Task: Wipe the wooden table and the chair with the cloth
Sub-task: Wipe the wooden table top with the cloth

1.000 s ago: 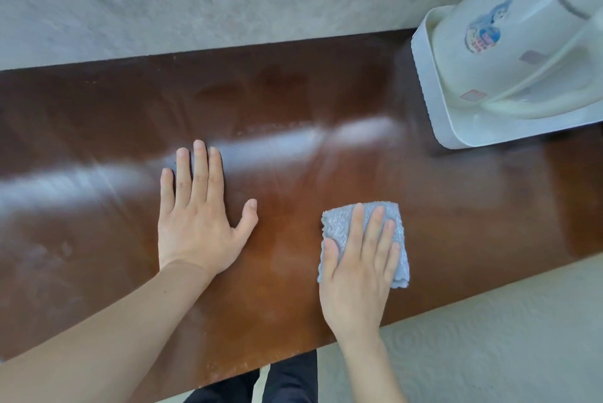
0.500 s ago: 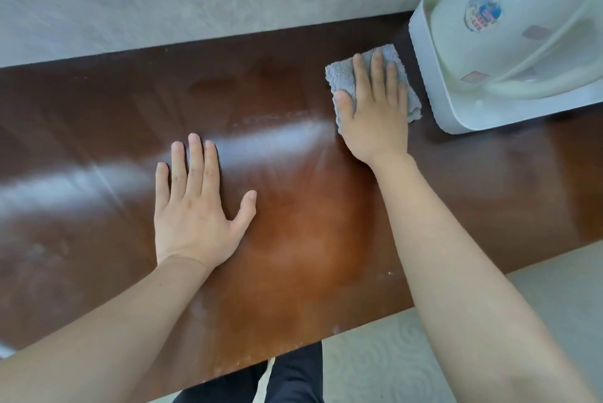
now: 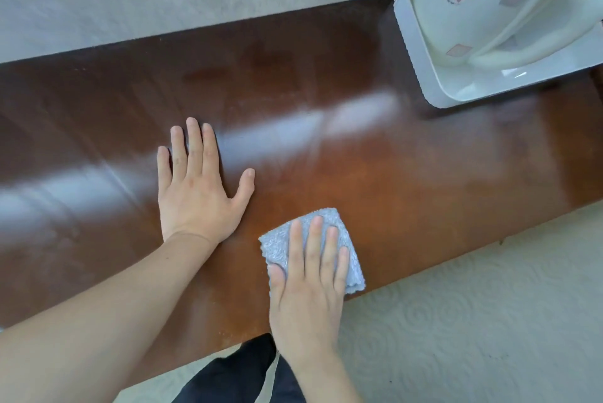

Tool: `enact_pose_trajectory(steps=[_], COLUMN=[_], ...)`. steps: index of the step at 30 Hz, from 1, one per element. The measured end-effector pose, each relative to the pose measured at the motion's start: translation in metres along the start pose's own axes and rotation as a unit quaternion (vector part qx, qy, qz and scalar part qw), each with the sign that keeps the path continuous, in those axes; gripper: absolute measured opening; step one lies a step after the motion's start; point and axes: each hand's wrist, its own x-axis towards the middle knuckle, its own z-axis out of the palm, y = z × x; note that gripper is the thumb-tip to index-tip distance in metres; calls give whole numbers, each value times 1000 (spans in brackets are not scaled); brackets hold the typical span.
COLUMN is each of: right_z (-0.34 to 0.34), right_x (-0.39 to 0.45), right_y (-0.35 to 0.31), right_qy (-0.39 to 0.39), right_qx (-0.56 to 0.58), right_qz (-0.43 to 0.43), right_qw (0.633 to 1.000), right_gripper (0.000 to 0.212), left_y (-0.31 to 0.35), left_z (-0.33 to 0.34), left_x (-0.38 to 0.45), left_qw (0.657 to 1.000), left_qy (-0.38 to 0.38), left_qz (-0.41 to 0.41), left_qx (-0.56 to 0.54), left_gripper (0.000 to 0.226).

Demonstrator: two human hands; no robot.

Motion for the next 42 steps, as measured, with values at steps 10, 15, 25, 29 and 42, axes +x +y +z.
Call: enact_pose_trajectory(steps=[10,15,25,29,42], right_z=[-58,-57,5,-25,-18], right_x=[203,210,31,117,76], right_y=[78,77,-8,37,17], right_qy=[40,53,33,61,59], right_qx=[-9,-5,-17,-41,8], right_qz=[28,44,-113,-81,30], right_qw=[999,998,993,994,998], right_gripper=[62,61,63,62,67], left_y=[-2,-2,-1,-3,-7], left_z=[1,2,0,-2,-14], left_x=[-1,-3,-6,-5,-15], left_qw=[1000,1000,999,998,987], left_qy=[9,17,22,24,26], left_qz=[0,2,1,-1,38], left_qx=[-7,-17,-48,-61,-156], left_gripper=[89,89,80,79,80])
